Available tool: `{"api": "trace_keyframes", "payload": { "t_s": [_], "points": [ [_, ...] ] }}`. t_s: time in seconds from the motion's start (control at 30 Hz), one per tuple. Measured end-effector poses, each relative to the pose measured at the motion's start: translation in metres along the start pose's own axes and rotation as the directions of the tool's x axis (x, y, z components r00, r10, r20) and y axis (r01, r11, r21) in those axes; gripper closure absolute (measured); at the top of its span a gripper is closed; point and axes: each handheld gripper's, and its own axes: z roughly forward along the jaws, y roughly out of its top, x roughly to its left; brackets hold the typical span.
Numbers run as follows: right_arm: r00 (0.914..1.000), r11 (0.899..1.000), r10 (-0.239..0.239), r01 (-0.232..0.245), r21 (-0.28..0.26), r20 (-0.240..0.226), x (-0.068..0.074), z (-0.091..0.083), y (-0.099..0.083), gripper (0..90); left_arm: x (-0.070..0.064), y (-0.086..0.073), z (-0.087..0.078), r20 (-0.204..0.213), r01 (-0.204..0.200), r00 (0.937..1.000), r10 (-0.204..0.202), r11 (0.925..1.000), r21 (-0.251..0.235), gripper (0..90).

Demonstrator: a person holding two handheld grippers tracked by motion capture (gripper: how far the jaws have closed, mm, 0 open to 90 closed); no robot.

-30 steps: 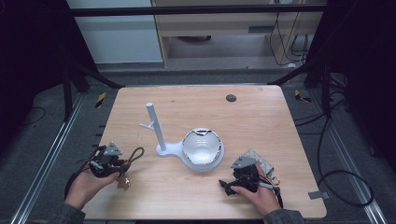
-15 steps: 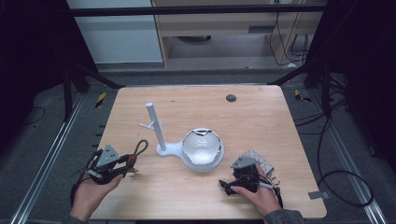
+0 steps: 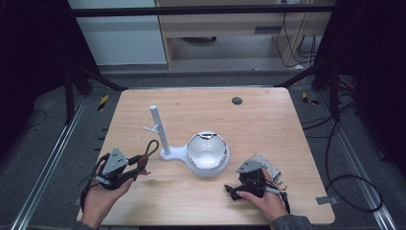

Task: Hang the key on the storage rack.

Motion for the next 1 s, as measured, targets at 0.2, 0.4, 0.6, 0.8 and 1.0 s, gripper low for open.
{"api": "trace_keyframes", "payload": {
  "t_s": [0.2, 0.4, 0.6, 0.8, 1.0],
  "points": [
    [1.0, 1.0, 0.001, -0.001, 0.0, 0.001, 0.0, 0.0, 0.0, 0.2, -0.006, 0.003, -0.003, -0.005, 0.006, 1.0, -0.006, 0.9983, -0.059, 65.8],
    [1.0, 1.0, 0.001, -0.001, 0.0, 0.001, 0.0, 0.0, 0.0, 0.2, -0.008, 0.008, -0.009, -0.042, 0.019, 0.9988, -0.023, 0.9948, -0.1, 65.8],
    [1.0, 1.0, 0.0, 0.0, 0.0, 0.001, 0.0, 0.0, 0.0, 0.2, -0.009, 0.014, -0.018, -0.055, 0.027, 0.9978, -0.036, 0.9869, -0.159, 65.8],
    [1.0, 1.0, 0.001, -0.001, 0.001, 0.003, 0.0, 0.0, 0.0, 0.3, -0.006, 0.021, -0.018, -0.04, 0.058, 0.997, -0.066, 0.9813, -0.184, 65.7],
    [1.0, 1.0, 0.003, -0.003, 0.002, 0.003, 0.0, 0.0, 0.0, 0.3, -0.003, 0.027, -0.012, -0.047, 0.059, 0.9966, -0.068, 0.9826, -0.176, 65.7]
  ]
}}
